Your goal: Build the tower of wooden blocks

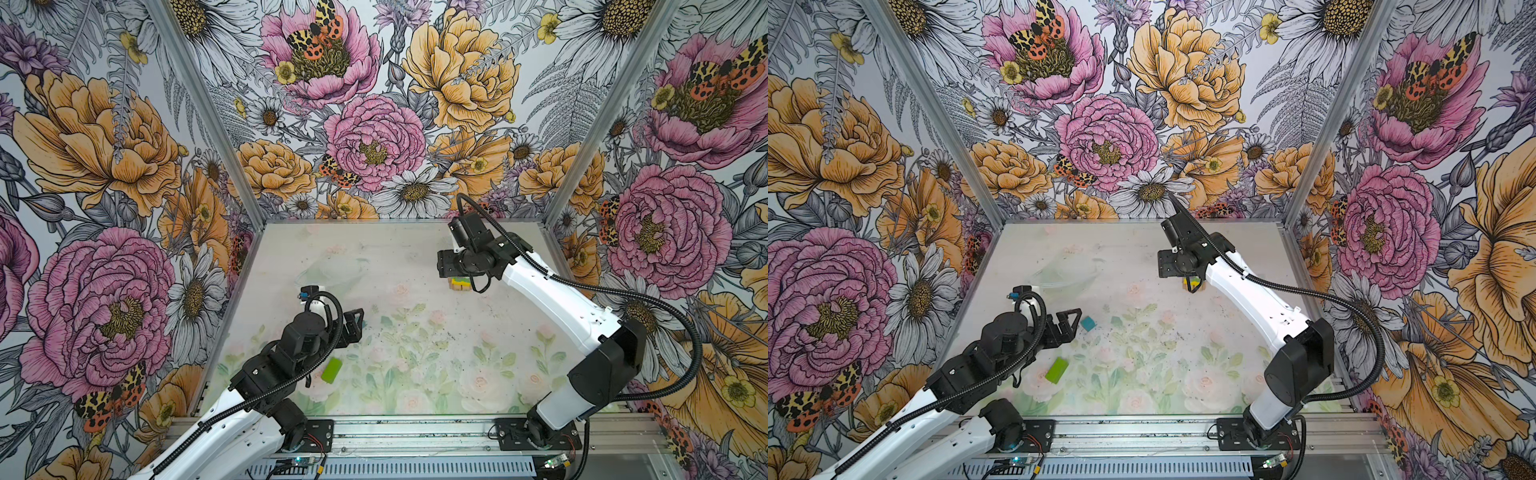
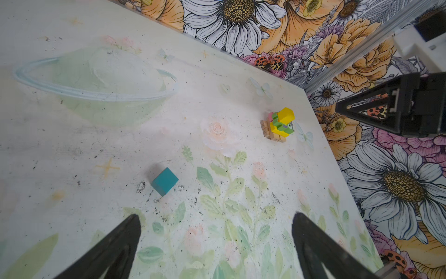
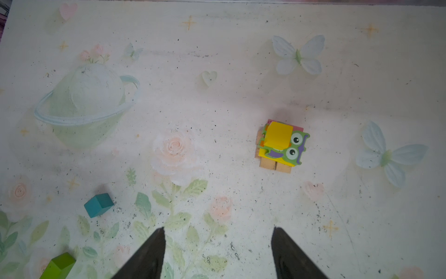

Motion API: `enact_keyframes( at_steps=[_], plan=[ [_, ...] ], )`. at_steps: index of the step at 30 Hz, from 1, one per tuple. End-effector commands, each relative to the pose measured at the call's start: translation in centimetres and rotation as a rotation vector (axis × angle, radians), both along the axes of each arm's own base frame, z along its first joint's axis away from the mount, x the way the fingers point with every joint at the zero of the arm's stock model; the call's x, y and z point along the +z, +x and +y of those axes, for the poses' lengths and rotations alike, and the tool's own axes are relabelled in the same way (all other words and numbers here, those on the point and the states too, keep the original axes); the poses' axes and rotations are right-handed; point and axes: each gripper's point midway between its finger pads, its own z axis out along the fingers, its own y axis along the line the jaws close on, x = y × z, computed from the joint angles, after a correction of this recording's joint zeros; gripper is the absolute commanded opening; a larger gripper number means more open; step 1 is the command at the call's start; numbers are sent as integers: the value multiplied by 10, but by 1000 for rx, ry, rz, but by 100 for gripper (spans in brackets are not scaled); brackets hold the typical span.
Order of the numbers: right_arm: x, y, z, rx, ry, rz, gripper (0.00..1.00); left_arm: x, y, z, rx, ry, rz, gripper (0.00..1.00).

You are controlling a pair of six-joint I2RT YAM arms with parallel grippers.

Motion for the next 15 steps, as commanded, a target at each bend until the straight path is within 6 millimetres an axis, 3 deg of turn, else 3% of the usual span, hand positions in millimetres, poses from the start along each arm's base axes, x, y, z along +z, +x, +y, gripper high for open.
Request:
enact_keyframes(
  at_steps=[1, 7, 15],
  plan=[
    [7, -8, 5, 9, 18, -34, 71, -10, -8, 13, 62, 13, 20, 99],
    [-8, -21, 38, 93, 23, -7, 68, -19, -18, 19, 77, -7, 37, 99],
    [-52, -28, 100, 236, 90, 84, 57, -27, -25, 30, 109, -4, 58, 99]
  ],
)
